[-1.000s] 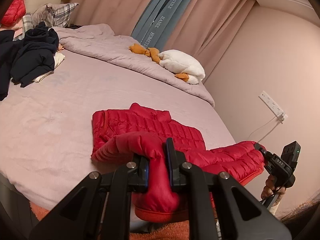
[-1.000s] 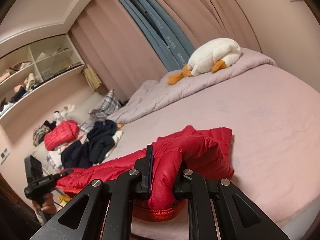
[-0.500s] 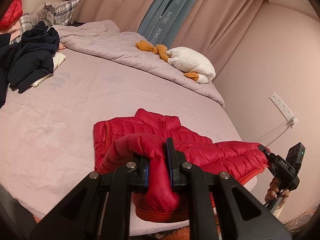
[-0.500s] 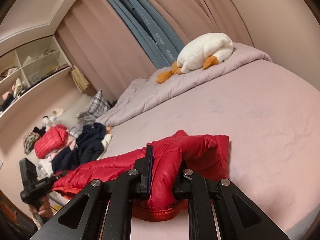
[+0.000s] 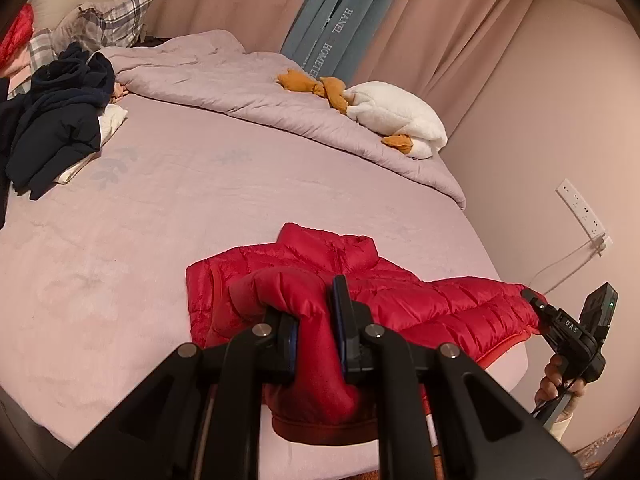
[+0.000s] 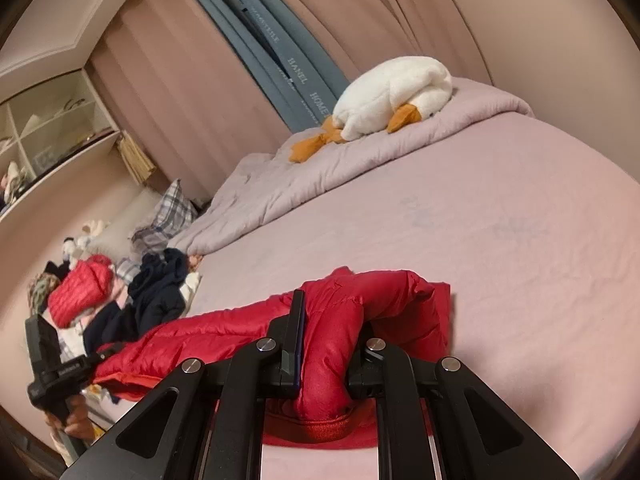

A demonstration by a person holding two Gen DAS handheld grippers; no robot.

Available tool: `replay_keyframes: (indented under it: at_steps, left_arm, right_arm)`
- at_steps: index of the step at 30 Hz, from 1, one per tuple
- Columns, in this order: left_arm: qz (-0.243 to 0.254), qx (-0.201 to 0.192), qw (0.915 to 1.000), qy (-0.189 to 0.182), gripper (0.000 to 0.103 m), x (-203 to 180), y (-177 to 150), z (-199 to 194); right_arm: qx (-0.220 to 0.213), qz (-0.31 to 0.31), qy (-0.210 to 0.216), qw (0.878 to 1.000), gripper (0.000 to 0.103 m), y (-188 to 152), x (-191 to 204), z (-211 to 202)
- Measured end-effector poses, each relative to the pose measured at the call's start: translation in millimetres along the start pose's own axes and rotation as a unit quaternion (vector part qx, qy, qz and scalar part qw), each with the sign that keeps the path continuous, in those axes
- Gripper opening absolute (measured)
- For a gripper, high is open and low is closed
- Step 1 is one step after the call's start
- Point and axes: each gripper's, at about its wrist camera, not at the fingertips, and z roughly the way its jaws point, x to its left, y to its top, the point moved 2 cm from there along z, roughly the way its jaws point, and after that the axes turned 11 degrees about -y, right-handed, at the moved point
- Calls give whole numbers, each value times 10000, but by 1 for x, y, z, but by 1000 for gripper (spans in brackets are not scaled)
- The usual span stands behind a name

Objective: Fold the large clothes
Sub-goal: 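Lift the hem with both tools and carry it toward the collar, then lower the hem onto the jacket's collar end with both tools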

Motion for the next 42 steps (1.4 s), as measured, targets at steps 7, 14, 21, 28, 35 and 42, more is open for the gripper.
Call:
replay_keyframes:
  at_steps: [7,14,21,28,35,42]
  left_arm:
    - [6,97,9999,69,14,3,11,16]
    - [6,169,9997,169,14,9,18,31]
    - [-1,283,9993,248,14,17,28,49]
    - [12,371,9986,368,14,26,37,71]
    - [84,466,9976,505,14,31,46,99]
    - [6,577,9966,591,14,45,55,127]
  right_arm:
    - [60,24,-97,9999,14,6,1,10]
    - [106,56,-195,9997,14,9,2,21]
    - [157,54,-335,9993,14,14,3,36]
    - [214,33,-537,9983,14,17,5,50]
    - [342,-48,-878,9955,14,22,4,75]
    - [471,-92,-1092,9929,14,27,2,98]
